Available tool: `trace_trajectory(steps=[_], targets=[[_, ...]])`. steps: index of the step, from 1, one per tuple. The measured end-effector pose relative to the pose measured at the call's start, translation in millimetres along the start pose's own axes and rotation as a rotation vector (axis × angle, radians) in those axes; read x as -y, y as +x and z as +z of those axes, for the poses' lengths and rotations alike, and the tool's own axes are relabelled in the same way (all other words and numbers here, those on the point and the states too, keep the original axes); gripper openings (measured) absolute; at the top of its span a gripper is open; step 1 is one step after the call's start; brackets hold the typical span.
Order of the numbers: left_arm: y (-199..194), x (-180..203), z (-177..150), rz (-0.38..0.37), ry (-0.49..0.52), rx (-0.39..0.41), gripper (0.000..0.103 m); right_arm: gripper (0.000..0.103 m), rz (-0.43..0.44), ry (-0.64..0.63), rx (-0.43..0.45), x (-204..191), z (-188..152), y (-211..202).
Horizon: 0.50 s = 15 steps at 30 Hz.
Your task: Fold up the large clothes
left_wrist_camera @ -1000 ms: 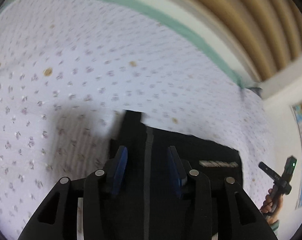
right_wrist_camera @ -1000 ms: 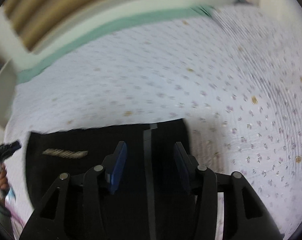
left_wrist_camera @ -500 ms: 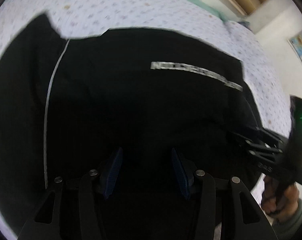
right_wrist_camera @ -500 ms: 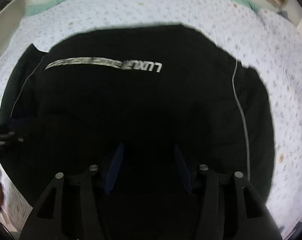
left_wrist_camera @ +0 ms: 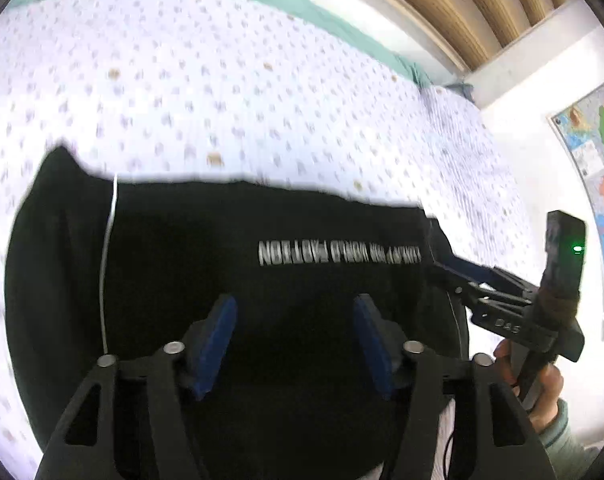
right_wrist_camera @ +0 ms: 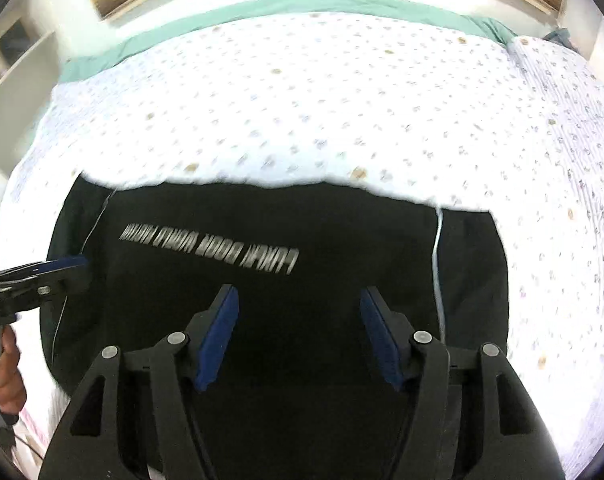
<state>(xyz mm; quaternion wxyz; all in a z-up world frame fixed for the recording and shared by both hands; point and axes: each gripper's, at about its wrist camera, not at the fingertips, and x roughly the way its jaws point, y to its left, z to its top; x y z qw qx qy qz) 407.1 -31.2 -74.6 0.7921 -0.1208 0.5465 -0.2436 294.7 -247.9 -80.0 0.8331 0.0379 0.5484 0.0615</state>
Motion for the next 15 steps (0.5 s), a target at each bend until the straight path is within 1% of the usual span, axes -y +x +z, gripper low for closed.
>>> trace_trajectory(steps=[1,2,3,4,5,7,10,11,12,13,15], targets=[[8.8,-6.1,5.6,0.03,-0.002,-0.012,0.064,0.066,-0.014,0.016,-0.02,4.4,5.3,11.1],[20.4,-10.9,8.0,0.056,-0.011,-0.039,0.064,0.061,-0.028,0.039,-0.057,9.6,7.2,27.6],[41.3,-21.1,10.6,0.095,-0.033,-0.093,0.064,0.058,-0.023,0.059,-0.098,14.0,4.7,42.2],[53.8,-28.7,10.1,0.116,-0.046,-0.124,0.064,0.058,0.003,0.092,-0.152,20.1,1.7,62.6],[71.9,-41.3,8.9,0.118,-0.067,-0.15,0.066,0.058,0.035,0.128,-0.183,26.5,-3.4,79.4],[83.3,-53.1,9.5,0.099,-0.081,-0.143,0.066,0.058,0.057,0.154,-0.171,33.0,-9.6,90.9],[80.9,-55.7,10.3,0.085,-0.103,-0.145,0.066,0.058,0.056,0.162,-0.158,33.3,-13.8,90.8],[78.4,-52.4,7.8,0.082,-0.094,-0.138,0.066,0.059,0.046,0.152,-0.153,29.0,-15.7,89.9],[75.0,-48.7,3.7,0.075,-0.083,-0.128,0.066,0.059,0.043,0.144,-0.15,38.5,-8.1,96.1],[70.4,-43.3,2.4,0.066,-0.076,-0.123,0.066,0.06,0.048,0.141,-0.141,36.9,-6.3,95.5],[50.9,-44.7,-2.9,0.064,-0.087,-0.121,0.066,0.062,0.079,0.157,-0.125,43.2,-7.4,86.9]])
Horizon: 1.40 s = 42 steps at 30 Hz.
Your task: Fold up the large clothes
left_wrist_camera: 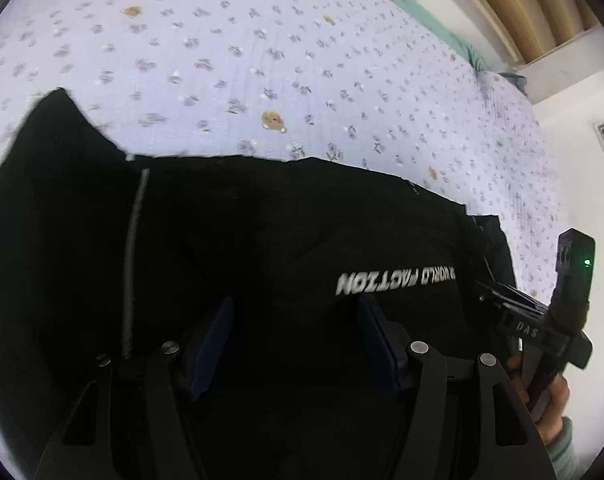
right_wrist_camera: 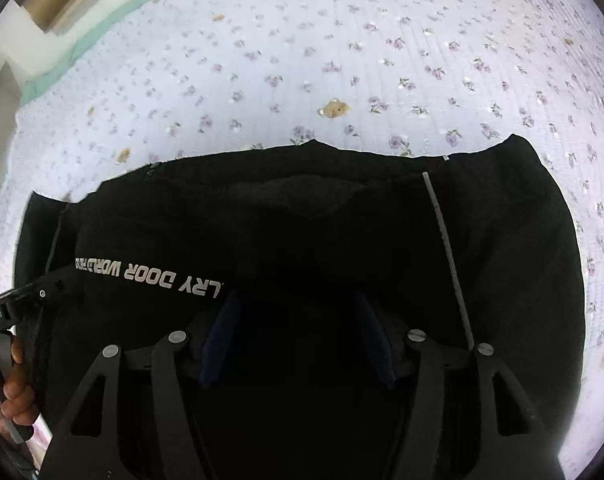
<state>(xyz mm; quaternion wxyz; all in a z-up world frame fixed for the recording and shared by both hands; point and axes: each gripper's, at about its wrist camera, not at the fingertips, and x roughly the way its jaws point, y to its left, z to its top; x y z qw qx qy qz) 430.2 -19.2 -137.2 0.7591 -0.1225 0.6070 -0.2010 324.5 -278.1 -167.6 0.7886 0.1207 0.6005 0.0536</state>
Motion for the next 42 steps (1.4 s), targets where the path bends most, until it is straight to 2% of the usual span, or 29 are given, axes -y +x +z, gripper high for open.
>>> trace_trajectory(steps=[2,6,10,12,14,18,22,24,25,27,30,34,36,39,42], targets=[[-21.5,-7.5,-6.0,-0.011,-0.012,0.011,0.066,0.064,0.025,0.024,0.009,5.3,1.2,-19.6],[-87.0,-43.6,-28.7,0.009,-0.063,0.104,0.066,0.072,0.013,0.045,0.061,32.0,-23.6,-70.5],[-131.3,-95.8,-54.7,0.005,-0.193,0.145,0.07,0.08,-0.078,0.037,0.131,49.8,-55.5,-113.8],[-135.9,-111.4,-65.0,0.011,-0.239,0.144,0.07,0.082,-0.14,0.03,0.146,58.7,-65.4,-129.5],[-134.5,-124.7,-75.2,-0.016,-0.283,0.137,0.07,0.082,-0.159,0.036,0.147,70.7,-73.5,-142.0],[-110.0,-138.0,-84.1,-0.116,-0.346,0.108,0.071,0.082,-0.157,0.072,0.154,88.4,-84.2,-152.6],[-90.3,-156.2,-90.3,-0.114,-0.437,0.108,0.07,0.082,-0.129,0.093,0.158,106.0,-87.1,-153.5],[-84.2,-161.4,-91.0,-0.177,-0.454,0.107,0.07,0.082,-0.117,0.093,0.158,99.9,-82.9,-143.2],[-78.5,-160.2,-89.6,-0.221,-0.446,0.091,0.07,0.082,-0.109,0.098,0.151,104.2,-83.3,-140.1],[-69.0,-156.7,-86.2,-0.261,-0.416,0.047,0.071,0.082,-0.07,0.117,0.134,110.7,-81.9,-128.5],[-50.8,-152.2,-79.0,-0.254,-0.41,0.01,0.07,0.082,-0.003,0.165,0.109,120.3,-76.9,-102.6],[-17.5,-159.8,-74.1,-0.328,-0.473,-0.054,0.071,0.084,0.079,0.238,0.056,139.7,-73.8,-70.3],[-9.4,-162.5,-73.1,-0.349,-0.488,-0.063,0.073,0.09,0.14,0.285,0.038,149.7,-73.8,-57.0],[-4.7,-164.6,-71.7,-0.394,-0.495,-0.065,0.073,0.092,0.252,0.349,-0.001,161.8,-74.1,-38.2],[-11.2,-159.9,-71.5,-0.489,-0.455,-0.063,0.073,0.094,0.311,0.308,-0.023,155.7,-69.9,-36.2]])
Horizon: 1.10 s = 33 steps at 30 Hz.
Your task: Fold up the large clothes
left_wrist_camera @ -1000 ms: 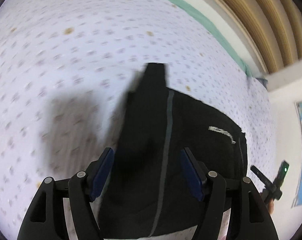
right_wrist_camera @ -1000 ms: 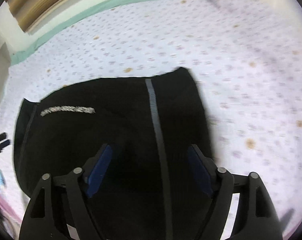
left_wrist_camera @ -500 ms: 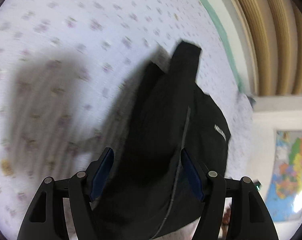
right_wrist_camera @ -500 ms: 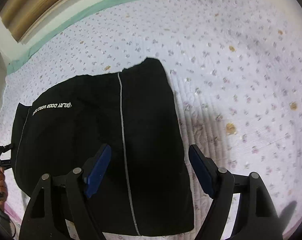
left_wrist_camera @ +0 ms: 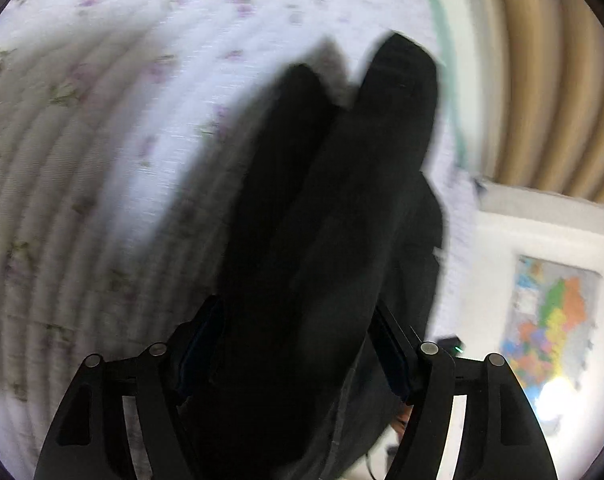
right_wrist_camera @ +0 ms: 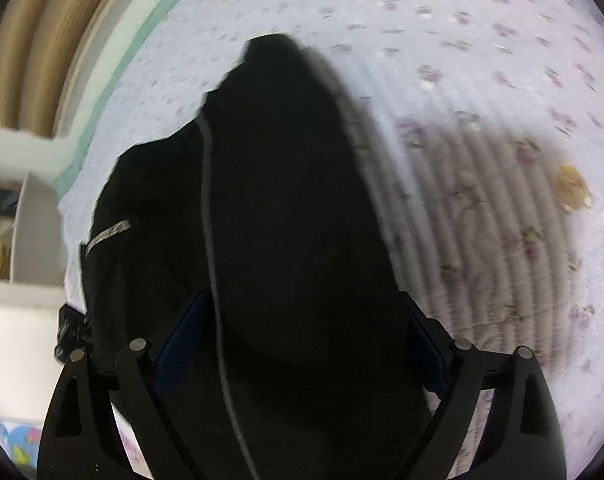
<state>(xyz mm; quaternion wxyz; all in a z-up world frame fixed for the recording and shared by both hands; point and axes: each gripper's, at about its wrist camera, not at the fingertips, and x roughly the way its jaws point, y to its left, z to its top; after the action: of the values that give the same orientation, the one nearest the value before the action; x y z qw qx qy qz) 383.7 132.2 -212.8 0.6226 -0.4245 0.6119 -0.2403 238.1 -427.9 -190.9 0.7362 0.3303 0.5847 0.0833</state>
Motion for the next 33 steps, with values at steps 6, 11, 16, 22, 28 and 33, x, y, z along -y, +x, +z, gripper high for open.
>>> trace_trajectory(steps=[6,11,16,22,28,33], targets=[[21.3,-4.7,7.3,0.007,-0.005,-0.065,0.074,0.095,-0.018,-0.096,-0.076,-14.3,2.1,23.6],[47.7,15.5,8.5,0.115,0.056,-0.067,0.077,0.095,0.067,-0.075,-0.074,-20.5,10.7,51.5],[32.8,45.8,-13.0,0.174,0.154,0.01,0.047,0.059,0.059,-0.152,-0.03,-42.5,0.3,38.4],[1.3,100.6,-63.4,0.061,0.256,0.064,0.038,0.042,0.142,-0.211,0.045,-74.2,-28.0,-1.3],[-40.7,142.4,-137.7,0.021,0.356,0.1,0.038,0.042,0.173,-0.306,0.093,-112.9,-74.8,-49.8],[-60.9,133.4,-182.2,-0.018,0.338,0.084,0.038,0.041,0.167,-0.328,0.109,-112.0,-87.2,-68.2]])
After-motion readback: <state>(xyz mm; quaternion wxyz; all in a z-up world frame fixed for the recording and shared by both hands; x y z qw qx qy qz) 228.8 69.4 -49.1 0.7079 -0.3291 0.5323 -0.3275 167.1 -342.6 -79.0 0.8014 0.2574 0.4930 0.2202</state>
